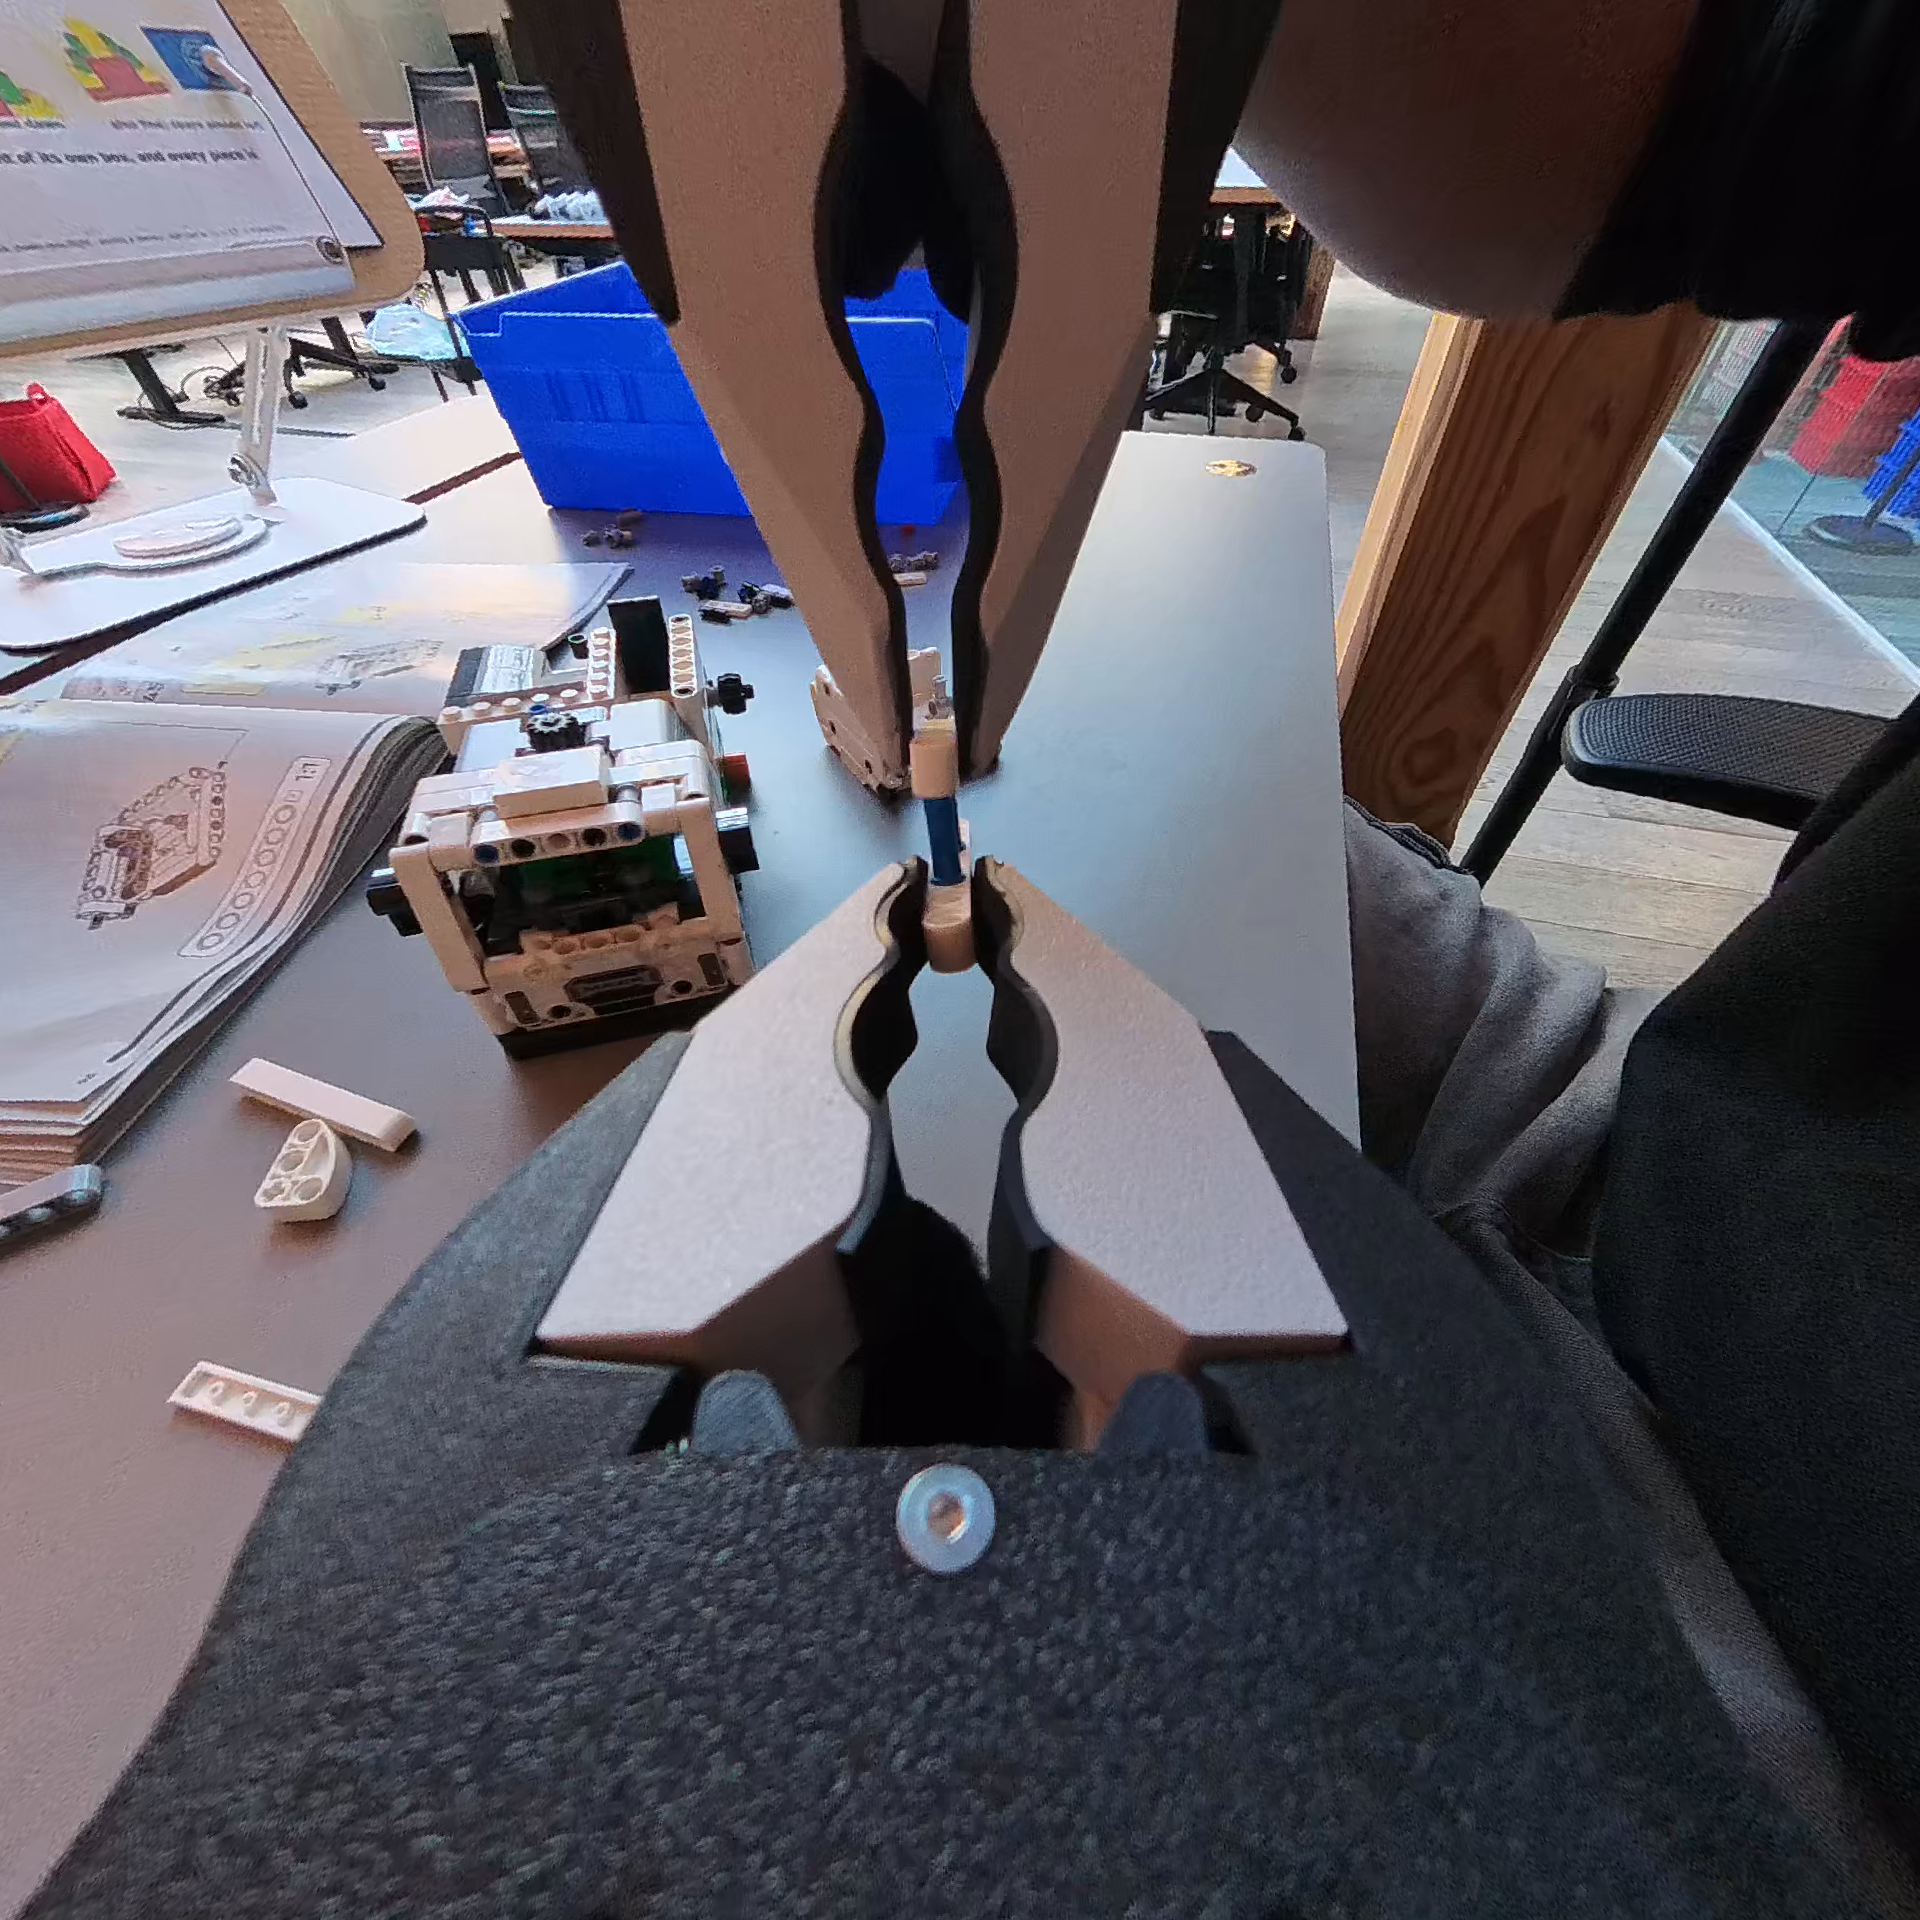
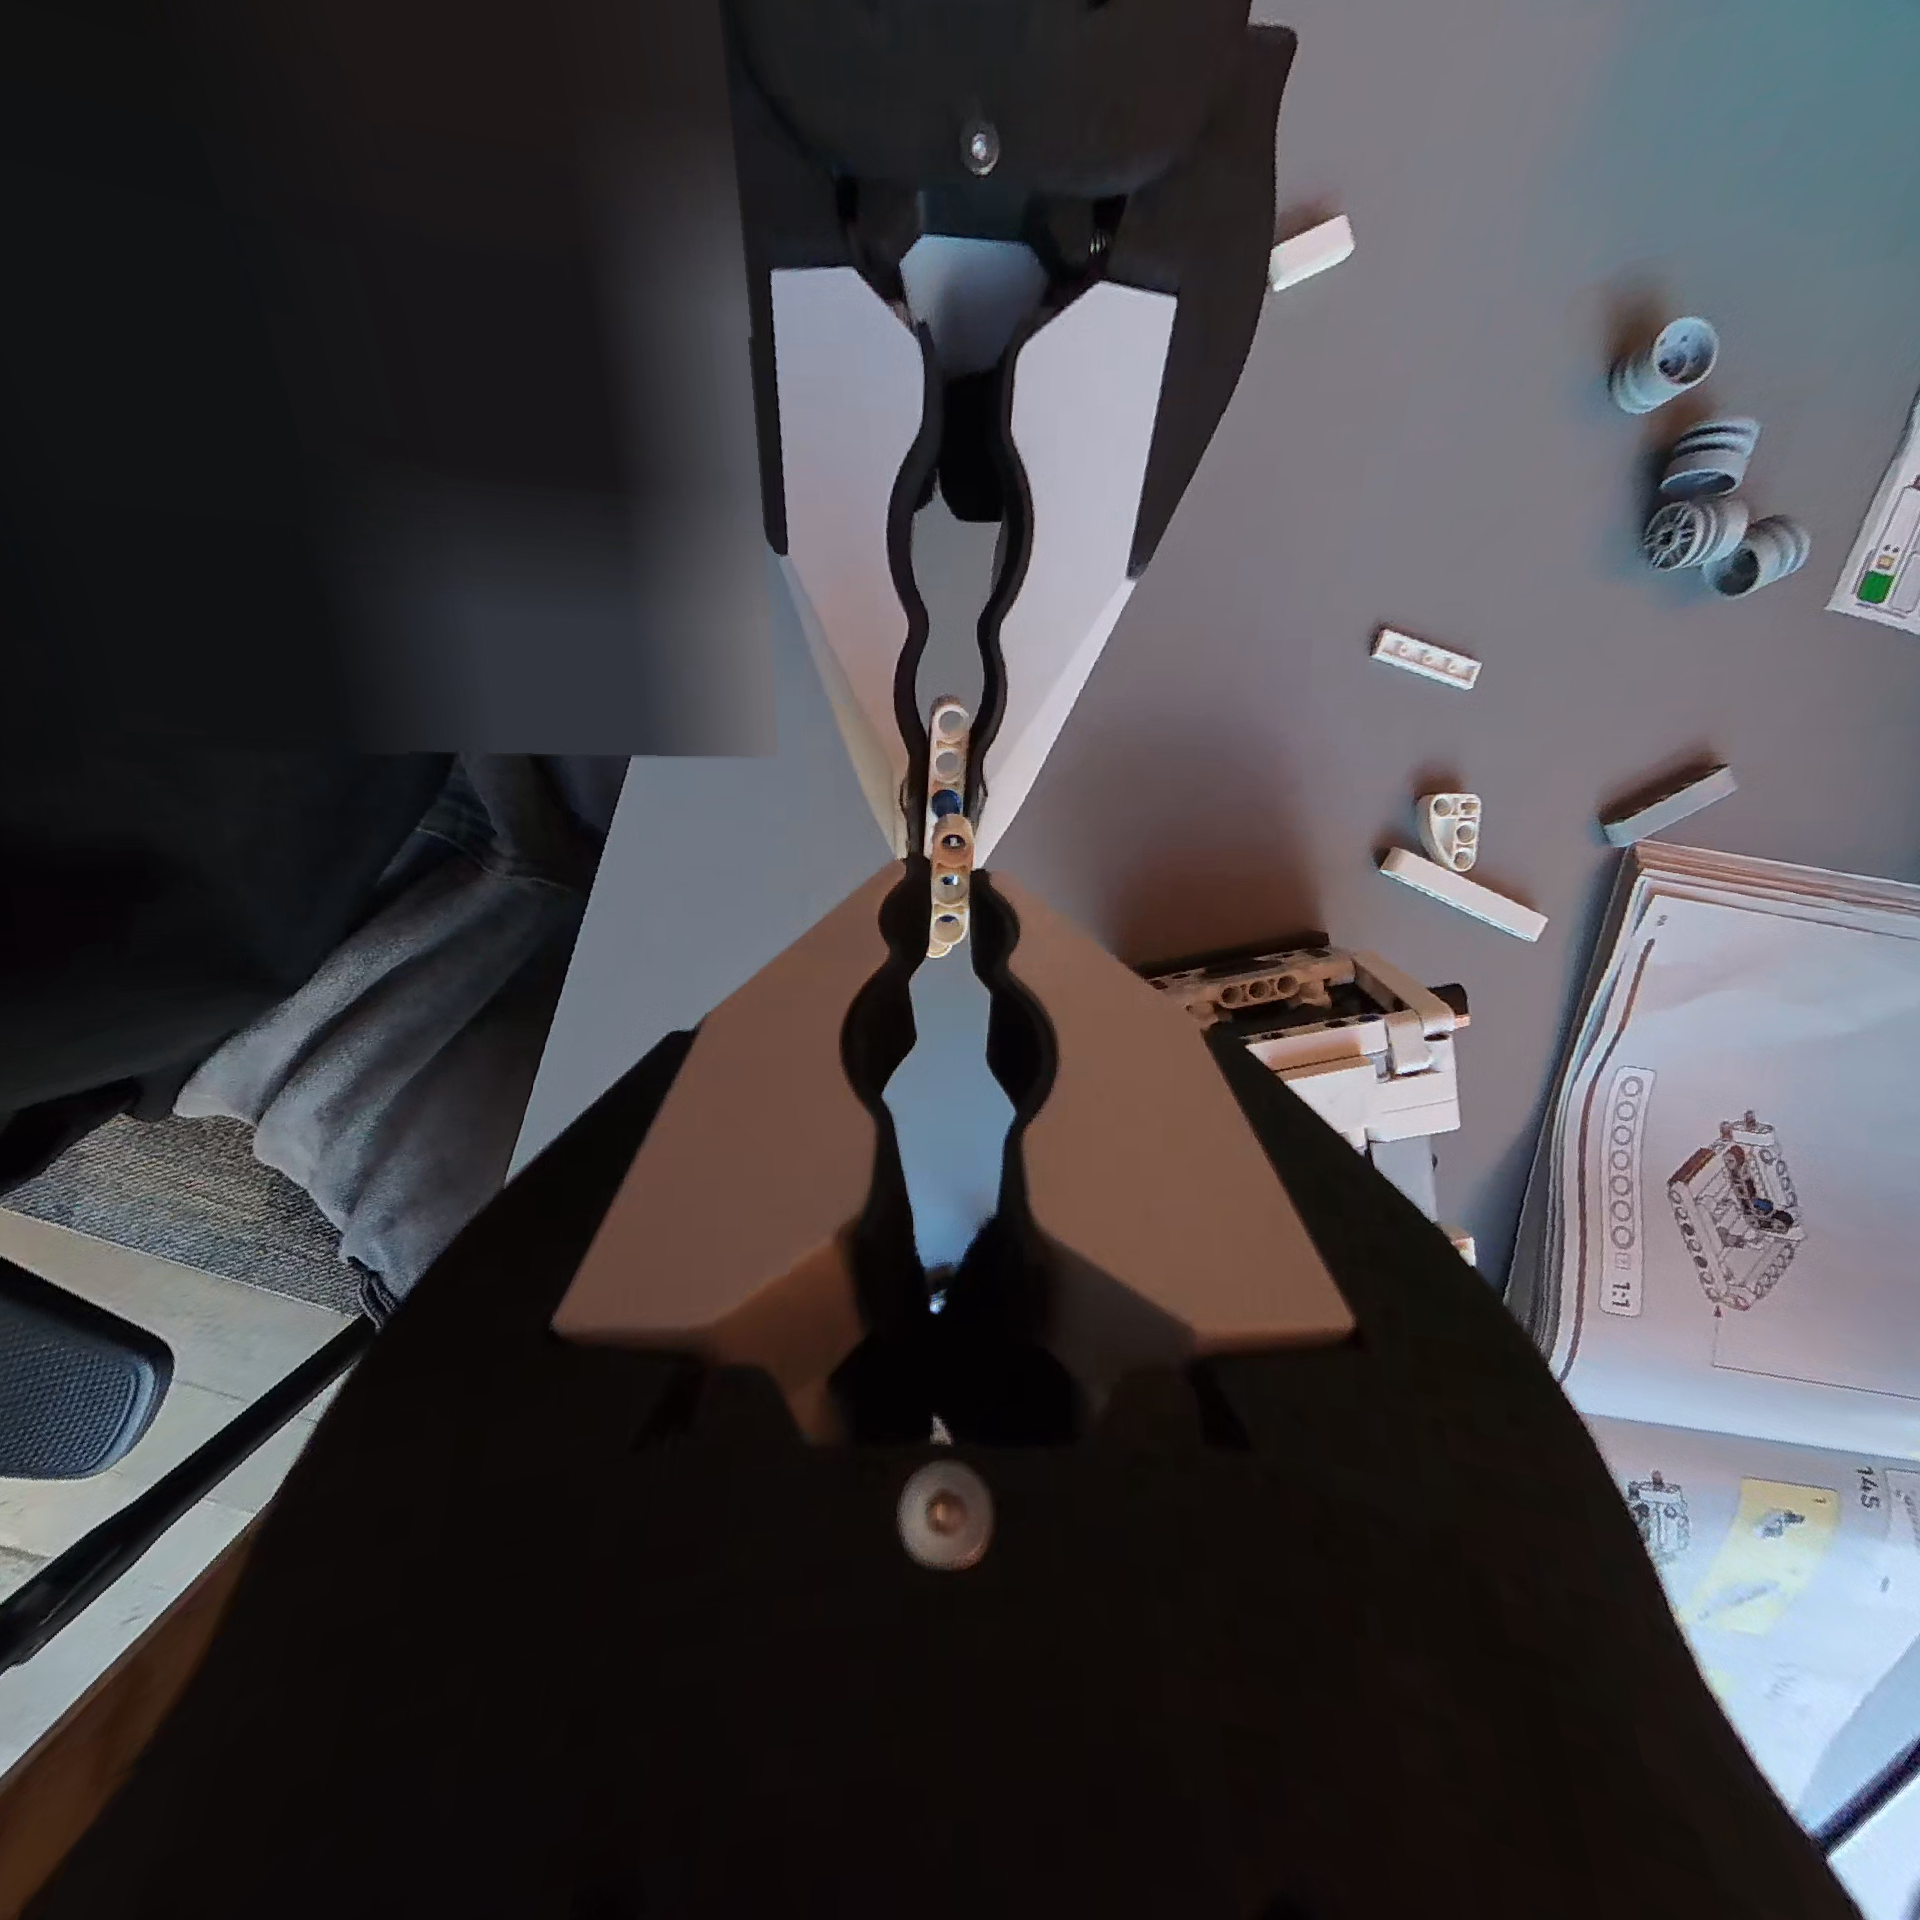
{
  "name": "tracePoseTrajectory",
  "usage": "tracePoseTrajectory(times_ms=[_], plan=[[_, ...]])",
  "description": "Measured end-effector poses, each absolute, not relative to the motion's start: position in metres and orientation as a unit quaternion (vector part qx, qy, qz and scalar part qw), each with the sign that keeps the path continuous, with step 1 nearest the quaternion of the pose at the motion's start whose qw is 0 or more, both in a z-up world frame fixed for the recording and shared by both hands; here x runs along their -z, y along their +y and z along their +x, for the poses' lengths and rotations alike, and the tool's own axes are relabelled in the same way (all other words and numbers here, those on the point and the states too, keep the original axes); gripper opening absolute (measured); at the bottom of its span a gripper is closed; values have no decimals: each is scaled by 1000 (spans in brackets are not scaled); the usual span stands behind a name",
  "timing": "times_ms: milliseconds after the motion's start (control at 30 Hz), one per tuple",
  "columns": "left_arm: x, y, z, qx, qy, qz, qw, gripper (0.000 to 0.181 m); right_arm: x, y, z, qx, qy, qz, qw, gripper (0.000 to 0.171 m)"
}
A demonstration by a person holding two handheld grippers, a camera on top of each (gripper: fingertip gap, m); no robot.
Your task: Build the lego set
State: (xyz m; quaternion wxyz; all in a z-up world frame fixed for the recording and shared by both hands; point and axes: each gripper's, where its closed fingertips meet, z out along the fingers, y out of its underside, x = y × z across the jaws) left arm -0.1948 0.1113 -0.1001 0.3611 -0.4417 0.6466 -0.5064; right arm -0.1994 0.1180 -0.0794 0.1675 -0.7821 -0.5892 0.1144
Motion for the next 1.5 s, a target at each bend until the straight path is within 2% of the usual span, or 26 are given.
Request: tracePoseTrajectory(times_ms=[467, 867, 967, 1133, 1300, 1500], plan=[[115, 109, -189, 431, 680, -445, 392, 6, 96, 114, -194, -46, -607, -777, 160, 7], [103, 111, -194, 478, 654, -439, 388, 6, 86, 116, -204, -40, -611, -748, 256, 6], [99, 110, -197, 482, 652, -428, 400, 6, 82, 115, -208, -90, -591, -750, 283, 6], [89, 110, -200, 450, 647, -381, 483, 6, 73, 113, -215, -88, -572, -737, 348, 7], [86, 106, -200, 453, 647, -362, 495, 7, 81, 112, -213, -99, -543, -744, 377, 8], [83, 109, -201, 464, 638, -366, 494, 7, 75, 105, -208, -135, -515, -745, 403, 26]])
